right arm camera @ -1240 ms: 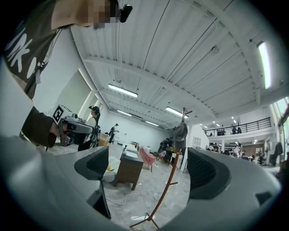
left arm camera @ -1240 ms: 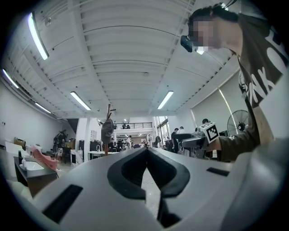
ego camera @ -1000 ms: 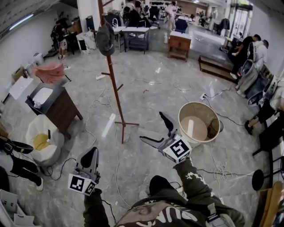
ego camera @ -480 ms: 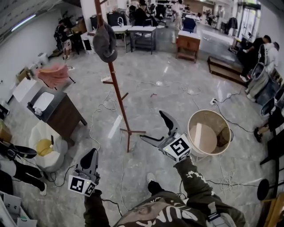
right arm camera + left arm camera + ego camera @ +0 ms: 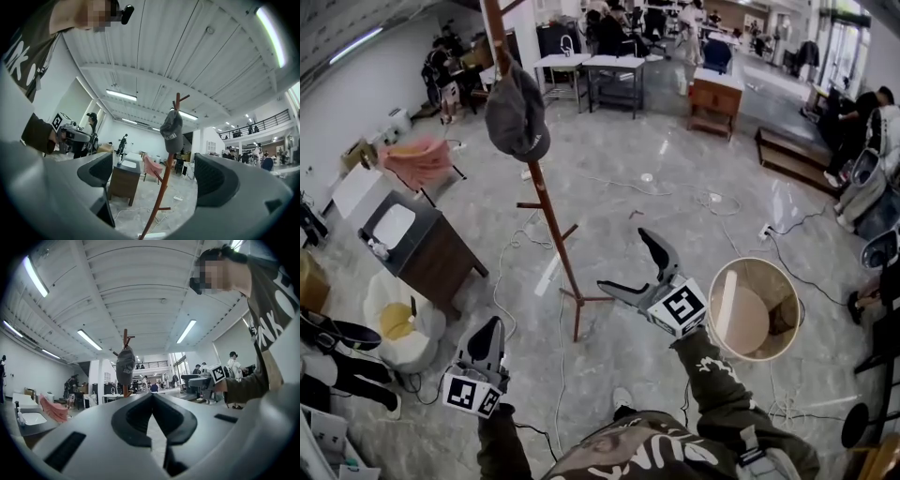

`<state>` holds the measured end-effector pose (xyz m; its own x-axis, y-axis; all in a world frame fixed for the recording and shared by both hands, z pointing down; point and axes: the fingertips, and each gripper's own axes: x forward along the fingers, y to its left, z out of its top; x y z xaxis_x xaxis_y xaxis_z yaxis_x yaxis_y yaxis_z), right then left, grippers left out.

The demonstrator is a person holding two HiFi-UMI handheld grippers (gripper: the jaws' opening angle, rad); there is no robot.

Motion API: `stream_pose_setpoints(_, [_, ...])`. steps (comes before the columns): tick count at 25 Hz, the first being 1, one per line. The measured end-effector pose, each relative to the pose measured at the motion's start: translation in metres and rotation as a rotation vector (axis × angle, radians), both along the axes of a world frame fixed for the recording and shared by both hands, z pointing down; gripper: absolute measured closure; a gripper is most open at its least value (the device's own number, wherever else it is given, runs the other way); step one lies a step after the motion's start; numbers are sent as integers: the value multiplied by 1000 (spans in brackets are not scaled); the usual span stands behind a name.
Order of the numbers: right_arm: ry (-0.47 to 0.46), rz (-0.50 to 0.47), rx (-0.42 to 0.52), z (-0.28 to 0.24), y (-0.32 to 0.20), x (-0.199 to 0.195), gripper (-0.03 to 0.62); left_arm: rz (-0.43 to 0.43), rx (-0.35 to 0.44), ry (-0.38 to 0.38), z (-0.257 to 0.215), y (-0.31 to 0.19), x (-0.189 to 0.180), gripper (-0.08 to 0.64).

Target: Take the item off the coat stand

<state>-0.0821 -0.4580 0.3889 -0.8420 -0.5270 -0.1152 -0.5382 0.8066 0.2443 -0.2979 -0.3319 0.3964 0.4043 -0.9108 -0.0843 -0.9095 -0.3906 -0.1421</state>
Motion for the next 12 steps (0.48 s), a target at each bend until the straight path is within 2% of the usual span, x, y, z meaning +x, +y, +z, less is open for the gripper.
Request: stream_pose_setpoints(12, [-23,-96,17,-16,-82,-16,63,-34,2,-15,-2,-71,8,557])
